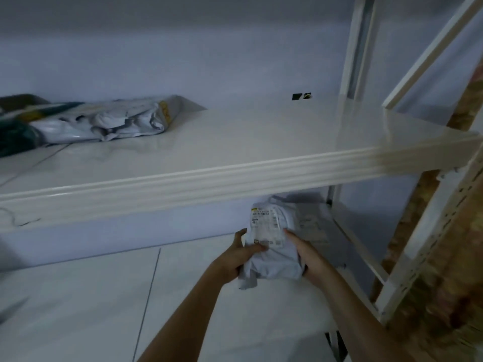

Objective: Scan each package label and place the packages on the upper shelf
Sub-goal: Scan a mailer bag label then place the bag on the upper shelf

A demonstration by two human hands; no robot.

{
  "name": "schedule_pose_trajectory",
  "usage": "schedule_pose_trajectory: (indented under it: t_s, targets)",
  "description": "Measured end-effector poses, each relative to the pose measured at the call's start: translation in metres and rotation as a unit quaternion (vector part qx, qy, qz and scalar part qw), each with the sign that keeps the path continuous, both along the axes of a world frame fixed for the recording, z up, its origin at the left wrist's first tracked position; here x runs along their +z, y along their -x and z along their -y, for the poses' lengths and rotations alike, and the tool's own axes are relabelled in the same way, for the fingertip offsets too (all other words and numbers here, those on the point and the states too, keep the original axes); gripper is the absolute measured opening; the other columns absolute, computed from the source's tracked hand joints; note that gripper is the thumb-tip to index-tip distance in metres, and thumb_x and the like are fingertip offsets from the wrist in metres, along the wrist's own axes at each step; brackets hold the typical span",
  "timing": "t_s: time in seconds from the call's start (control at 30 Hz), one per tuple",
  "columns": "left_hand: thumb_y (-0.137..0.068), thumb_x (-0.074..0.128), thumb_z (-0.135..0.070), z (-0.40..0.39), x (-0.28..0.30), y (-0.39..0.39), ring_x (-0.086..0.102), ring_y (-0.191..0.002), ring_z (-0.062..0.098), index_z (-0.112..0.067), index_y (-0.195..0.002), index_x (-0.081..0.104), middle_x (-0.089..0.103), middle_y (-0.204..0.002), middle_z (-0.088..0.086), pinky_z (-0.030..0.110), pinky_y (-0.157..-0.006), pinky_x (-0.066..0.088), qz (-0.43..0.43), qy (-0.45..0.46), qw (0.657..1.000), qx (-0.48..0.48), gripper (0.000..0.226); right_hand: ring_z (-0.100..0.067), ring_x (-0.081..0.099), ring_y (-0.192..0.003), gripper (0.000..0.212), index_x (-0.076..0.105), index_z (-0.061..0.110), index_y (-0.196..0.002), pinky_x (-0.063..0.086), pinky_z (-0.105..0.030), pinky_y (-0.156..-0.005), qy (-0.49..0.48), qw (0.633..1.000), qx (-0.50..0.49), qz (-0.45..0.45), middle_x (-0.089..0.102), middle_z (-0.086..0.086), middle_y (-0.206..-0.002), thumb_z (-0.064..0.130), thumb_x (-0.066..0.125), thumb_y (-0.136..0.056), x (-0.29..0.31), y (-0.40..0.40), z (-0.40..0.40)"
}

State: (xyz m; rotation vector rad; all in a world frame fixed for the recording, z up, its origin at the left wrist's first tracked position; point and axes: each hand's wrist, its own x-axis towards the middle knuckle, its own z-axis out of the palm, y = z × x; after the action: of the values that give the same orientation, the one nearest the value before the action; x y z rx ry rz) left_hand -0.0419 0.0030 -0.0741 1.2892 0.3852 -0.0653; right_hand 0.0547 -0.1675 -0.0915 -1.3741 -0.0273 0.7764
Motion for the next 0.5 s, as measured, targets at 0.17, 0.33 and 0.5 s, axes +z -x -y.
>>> schedule_pose_trajectory:
  t_s: [0.17, 0.33, 0.5]
  targets:
    - [-0.081, 0.077, -0.01, -0.037, -0.012, 0.066, 0.064, -0.112, 0.03, -0.026, -0.143, 0.027, 0.059, -0.128, 0.013, 0.039, -0.086, 0.058, 0.0, -0.008, 0.999, 0.037, 0.081, -0.019, 0.073, -0.106, 0.033, 0.071, 0.017, -0.122, 0.058, -0.026, -0.076, -0.082, 0.995, 0.051, -0.007, 0.075, -0.004, -0.117, 0.036, 0.065, -0.095, -0.01, 0.062, -0.038]
    - [-0.081, 0.076, -0.009, -0.08, -0.009, 0.135, 0.066, -0.109, 0.028, -0.024, -0.143, 0.027, 0.06, -0.126, 0.012, 0.036, -0.082, 0.059, -0.002, -0.016, 0.998, 0.061, 0.081, -0.025, 0.072, -0.106, 0.037, 0.067, 0.017, -0.126, 0.058, -0.036, -0.084, -0.075, 0.993, 0.087, -0.002, 0.075, -0.008, -0.117, 0.033, 0.069, -0.093, -0.012, 0.121, -0.09]
    - [-0.085, 0.076, -0.019, -0.133, -0.003, 0.206, 0.069, -0.105, 0.025, -0.022, -0.141, 0.031, 0.063, -0.124, 0.011, 0.036, -0.082, 0.06, 0.024, -0.02, 0.994, 0.108, 0.072, -0.036, 0.07, -0.109, 0.045, 0.065, 0.008, -0.13, 0.05, -0.052, -0.104, -0.044, 0.994, 0.096, 0.035, 0.073, -0.017, -0.117, 0.027, 0.073, -0.09, -0.007, 0.182, -0.159]
